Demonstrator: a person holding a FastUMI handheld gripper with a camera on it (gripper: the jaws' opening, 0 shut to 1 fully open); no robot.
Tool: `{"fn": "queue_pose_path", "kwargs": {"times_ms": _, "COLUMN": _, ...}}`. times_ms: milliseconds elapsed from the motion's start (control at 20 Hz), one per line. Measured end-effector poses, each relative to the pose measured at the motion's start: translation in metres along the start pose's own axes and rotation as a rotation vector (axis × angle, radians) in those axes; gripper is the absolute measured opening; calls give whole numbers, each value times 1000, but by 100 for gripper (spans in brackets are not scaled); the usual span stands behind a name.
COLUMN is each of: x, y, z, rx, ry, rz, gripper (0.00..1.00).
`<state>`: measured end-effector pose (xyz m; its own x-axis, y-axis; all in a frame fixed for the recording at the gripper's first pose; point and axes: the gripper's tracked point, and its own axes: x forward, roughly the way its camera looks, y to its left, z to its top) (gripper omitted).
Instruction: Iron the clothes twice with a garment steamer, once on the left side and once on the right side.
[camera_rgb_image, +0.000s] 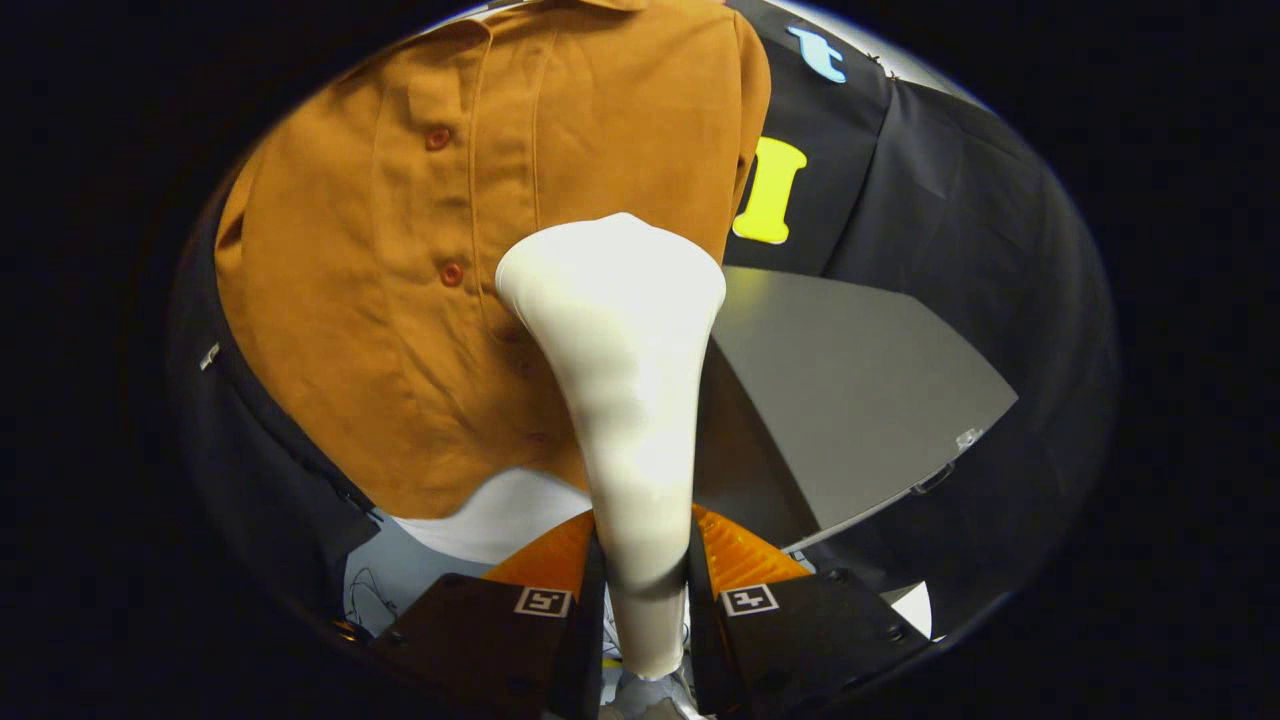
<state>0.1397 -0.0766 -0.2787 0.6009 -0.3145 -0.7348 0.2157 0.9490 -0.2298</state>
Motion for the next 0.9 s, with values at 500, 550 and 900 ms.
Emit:
{"fn": "queue_pose_path", "kwargs": {"times_ms": 500, "x": -75, "y": 75, "z": 105, "rx": -63, "ry": -276, "rz": 125, "gripper": 39}}
{"fn": "queue_pose_path", "kwargs": {"times_ms": 550, "x": -79, "y": 83, "z": 111, "rx": -68, "ry": -292, "rz": 134, "gripper": 39}}
{"fn": "queue_pose_path", "kwargs": {"times_ms": 900, "x": -95, "y": 130, "z": 136, "rx": -100, "ry": -350, "rz": 187, "gripper": 39}}
